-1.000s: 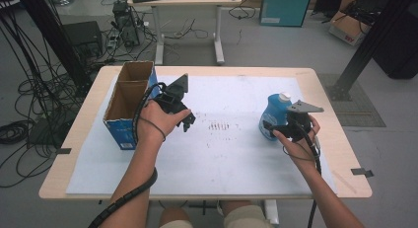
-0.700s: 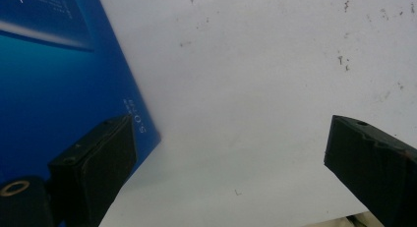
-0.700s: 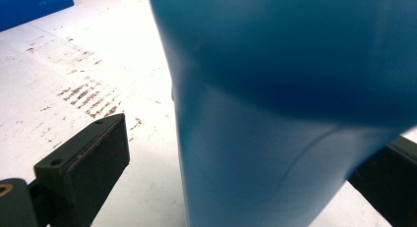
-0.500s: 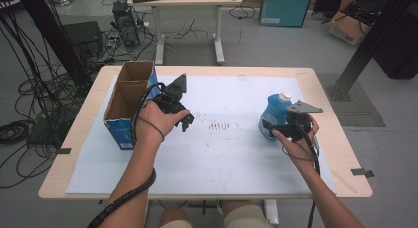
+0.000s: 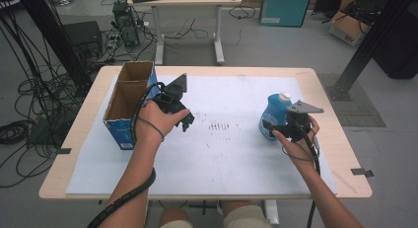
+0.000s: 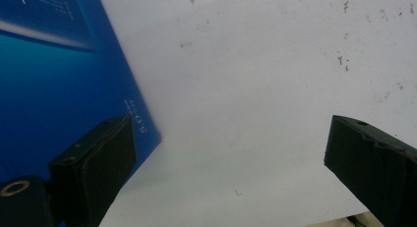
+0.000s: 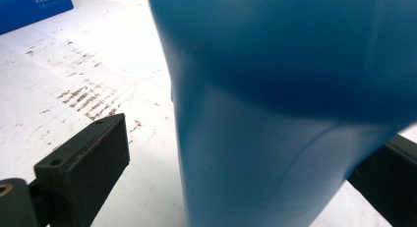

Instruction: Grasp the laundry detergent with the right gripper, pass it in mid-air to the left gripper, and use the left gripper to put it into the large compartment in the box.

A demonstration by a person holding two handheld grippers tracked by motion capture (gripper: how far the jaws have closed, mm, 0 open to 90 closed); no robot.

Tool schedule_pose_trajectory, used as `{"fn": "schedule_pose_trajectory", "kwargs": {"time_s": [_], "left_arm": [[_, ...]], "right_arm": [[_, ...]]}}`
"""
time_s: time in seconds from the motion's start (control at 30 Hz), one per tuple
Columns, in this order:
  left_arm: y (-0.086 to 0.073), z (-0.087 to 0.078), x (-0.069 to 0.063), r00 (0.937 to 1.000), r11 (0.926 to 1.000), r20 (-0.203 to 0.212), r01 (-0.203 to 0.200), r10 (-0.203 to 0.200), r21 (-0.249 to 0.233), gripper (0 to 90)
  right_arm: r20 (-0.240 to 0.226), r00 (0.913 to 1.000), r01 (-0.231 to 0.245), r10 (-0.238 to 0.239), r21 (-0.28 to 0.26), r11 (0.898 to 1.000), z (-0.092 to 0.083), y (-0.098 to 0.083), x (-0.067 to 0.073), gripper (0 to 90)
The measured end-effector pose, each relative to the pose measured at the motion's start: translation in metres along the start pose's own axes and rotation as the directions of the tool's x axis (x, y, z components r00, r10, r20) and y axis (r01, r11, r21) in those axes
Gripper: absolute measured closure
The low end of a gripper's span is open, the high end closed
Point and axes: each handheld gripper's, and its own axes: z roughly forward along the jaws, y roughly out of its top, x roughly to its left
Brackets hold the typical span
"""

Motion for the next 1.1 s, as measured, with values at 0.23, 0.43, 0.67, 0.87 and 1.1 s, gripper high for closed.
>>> {"fn": "schedule_pose_trajectory", "kwargs": {"time_s": [0.23, 0.43, 0.67, 0.87, 1.1], "left_arm": [[-0.0007, -0.0002, 0.0010, 1.0000, 1.0000, -0.003, 0.001, -0.001, -0.005, 6.1], [-0.0014, -0.0012, 0.0014, 1.0000, 1.0000, -0.005, -0.001, 0.001, -0.003, 6.1], [-0.0015, -0.0021, 0.0016, 1.0000, 1.0000, -0.005, -0.001, 0.001, -0.008, 6.1], [-0.0016, -0.0021, 0.0021, 1.0000, 1.0000, -0.003, -0.002, 0.001, -0.006, 6.2], [-0.0016, -0.0021, 0.0021, 1.0000, 1.0000, -0.005, -0.002, 0.002, -0.007, 6.1]], "right_arm": [[0.004, 1.0000, 0.000, 0.000, -0.004, 1.000, 0.0001, -0.0005, -0.0002, 1.6], [0.003, 1.0000, -0.001, 0.001, -0.006, 1.000, 0.0003, -0.0012, 0.0000, 1.7], [0.005, 1.0000, -0.001, 0.001, -0.014, 1.000, 0.0001, -0.0013, 0.0006, 1.7], [0.007, 1.0000, 0.001, -0.001, -0.016, 1.000, -0.0002, -0.0018, 0.0001, 1.7], [0.009, 0.9999, -0.004, 0.004, -0.017, 1.000, 0.0001, -0.0031, -0.0004, 1.6]]}}
